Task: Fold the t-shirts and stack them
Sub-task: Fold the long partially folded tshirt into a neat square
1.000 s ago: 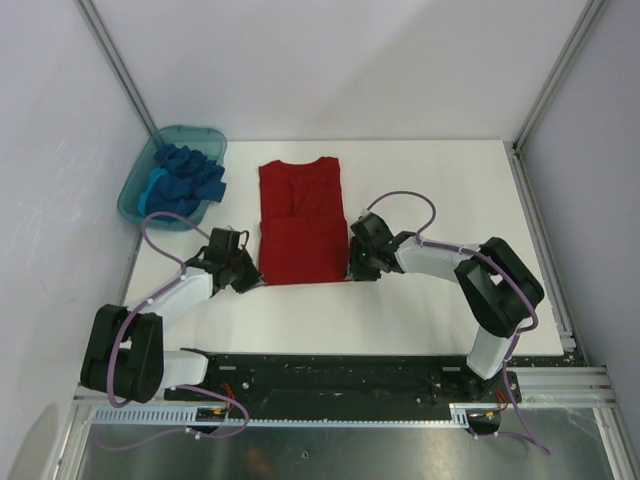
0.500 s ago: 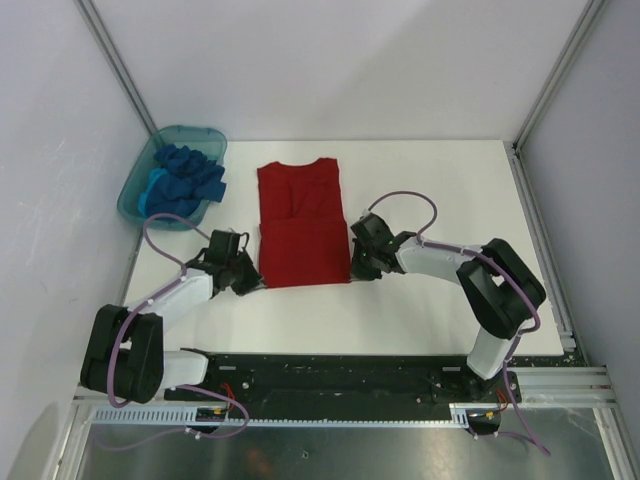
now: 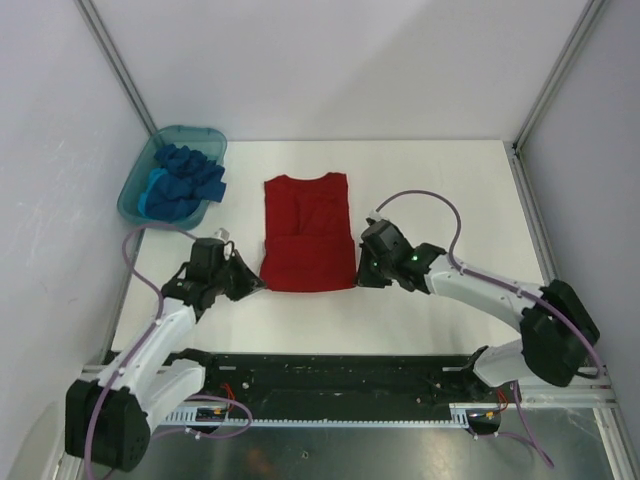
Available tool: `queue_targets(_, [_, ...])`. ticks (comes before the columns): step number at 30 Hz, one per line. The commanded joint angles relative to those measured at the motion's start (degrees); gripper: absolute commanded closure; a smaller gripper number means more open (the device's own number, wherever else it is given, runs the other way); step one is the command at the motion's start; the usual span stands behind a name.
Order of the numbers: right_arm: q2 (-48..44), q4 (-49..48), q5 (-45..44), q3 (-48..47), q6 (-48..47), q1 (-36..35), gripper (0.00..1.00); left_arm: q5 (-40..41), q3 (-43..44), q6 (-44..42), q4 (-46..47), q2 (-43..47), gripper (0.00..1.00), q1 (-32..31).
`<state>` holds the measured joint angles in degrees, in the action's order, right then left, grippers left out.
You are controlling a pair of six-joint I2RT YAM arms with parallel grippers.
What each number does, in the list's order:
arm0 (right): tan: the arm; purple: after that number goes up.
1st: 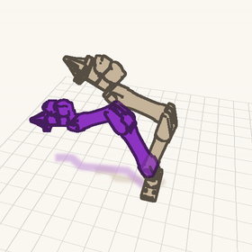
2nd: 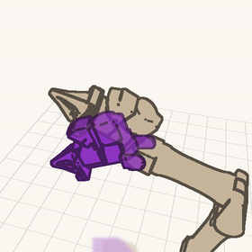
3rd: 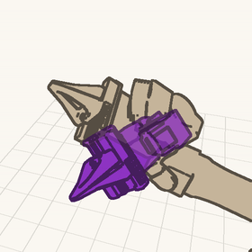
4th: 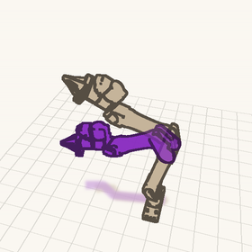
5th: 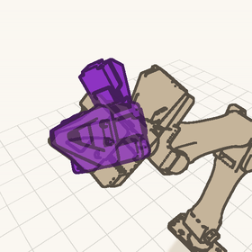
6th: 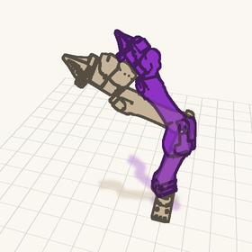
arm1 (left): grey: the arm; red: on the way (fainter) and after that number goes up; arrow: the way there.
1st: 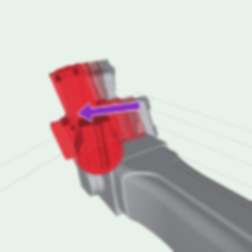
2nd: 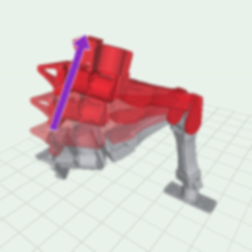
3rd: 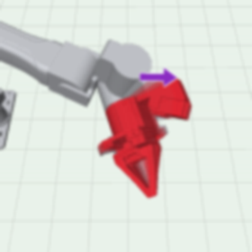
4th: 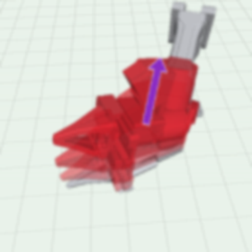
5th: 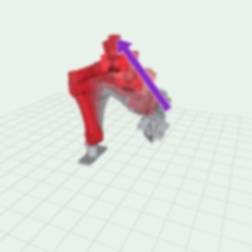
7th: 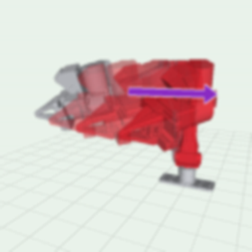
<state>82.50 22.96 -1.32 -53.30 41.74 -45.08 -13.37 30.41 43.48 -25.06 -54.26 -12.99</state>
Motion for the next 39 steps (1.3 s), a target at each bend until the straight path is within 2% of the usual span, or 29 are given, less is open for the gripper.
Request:
queue_targets(1, [-6.42, 2.62, -2.81, 0.01, -0.24, -0.84, 1.0, -1.67, 1.19, -0.48, -4.94, 6.33, 1.0, -0.18])
queue_targets(7, [-7.18, 3.18, -3.8, -3.23, -1.32, 0.9, 1.0, 0.96, 7.26, -0.89, -6.4, 5.49, 1.0, -0.19])
queue_targets(13, [-0.37, -0.2, -3.37, -12.9, -5.87, 6.26, 1.0, 7.19, 18.32, -2.7, -5.44, -5.42, 1.0, 0.38])
queue_targets(20, [17.62, -8.01, -2.91, -31.39, -9.67, 12.34, 1.0, 11.4, 39.1, -4.49, 1.08, -29.26, 1.0, 3.46])
queue_targets(25, [38.33, -11.9, -2.4, -48.87, -10.96, 15.92, 1.0, 12.97, 54.64, -6.27, 7.75, -49.73, 1.0, 5.12])
queue_targets(30, [58.61, -8.06, -1.09, -71.61, -9.55, 18.95, 1.0, 11.53, 68.04, -8.12, 12.8, -67.74, 1.0, 6.03])
queue_targets(33, [66.13, -4.16, -0.64, -82.64, -7.95, 20.39, 1.0, 8.72, 75.53, -9.95, 13.39, -75.63, 1.0, 5.97])
queue_targets(36, [68.12, -3.83, -1.02, -84.32, -6.79, 21.17, 1.0, 6.73, 79.19, -10.22, 13.58, -80.24, 1.0, 5.84])
queue_targets(39, [67.58, -4.93, -0.87, -81.35, -6.75, 21.33, 1.0, 6.46, 77.96, -9.42, 13.66, -80.69, 1.0, 5.21])
